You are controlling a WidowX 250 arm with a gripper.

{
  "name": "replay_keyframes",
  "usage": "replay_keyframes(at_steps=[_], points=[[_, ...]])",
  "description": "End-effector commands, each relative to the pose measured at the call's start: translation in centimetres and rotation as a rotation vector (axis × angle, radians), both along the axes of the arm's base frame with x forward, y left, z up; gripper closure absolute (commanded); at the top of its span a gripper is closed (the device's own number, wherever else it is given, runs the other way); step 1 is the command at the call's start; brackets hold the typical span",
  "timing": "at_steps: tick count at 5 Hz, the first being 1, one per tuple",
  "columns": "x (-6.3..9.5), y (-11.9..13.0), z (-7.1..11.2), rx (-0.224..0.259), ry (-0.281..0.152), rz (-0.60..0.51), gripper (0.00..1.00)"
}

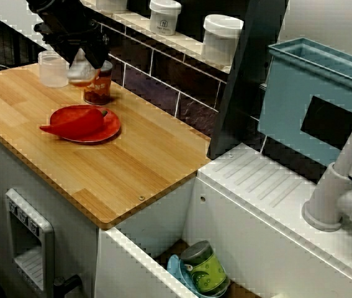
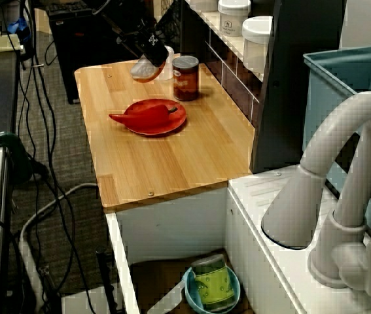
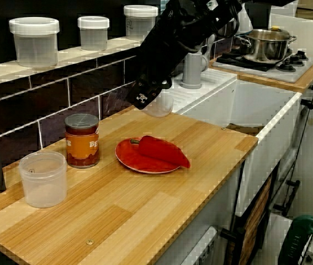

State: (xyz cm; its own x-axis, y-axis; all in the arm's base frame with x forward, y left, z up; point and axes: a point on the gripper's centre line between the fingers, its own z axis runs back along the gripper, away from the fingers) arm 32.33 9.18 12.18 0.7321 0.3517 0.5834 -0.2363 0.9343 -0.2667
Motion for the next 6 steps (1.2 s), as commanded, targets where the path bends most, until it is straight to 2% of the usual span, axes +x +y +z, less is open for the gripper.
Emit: replay_keyframes(at_steps=[1, 2, 4, 6], points=[[0.0, -0.6, 3.5, -0.011, -0.018, -0.014, 1.0], [0.5, -0.9, 4.3, -0.03, 0.013, -0.007, 1.0], [1.2, -1.4, 5.6, -0.054, 0.047, -0.012, 1.0], [1.7, -2.8, 6.9, -0.083, 0.158, -0.048, 1.0]])
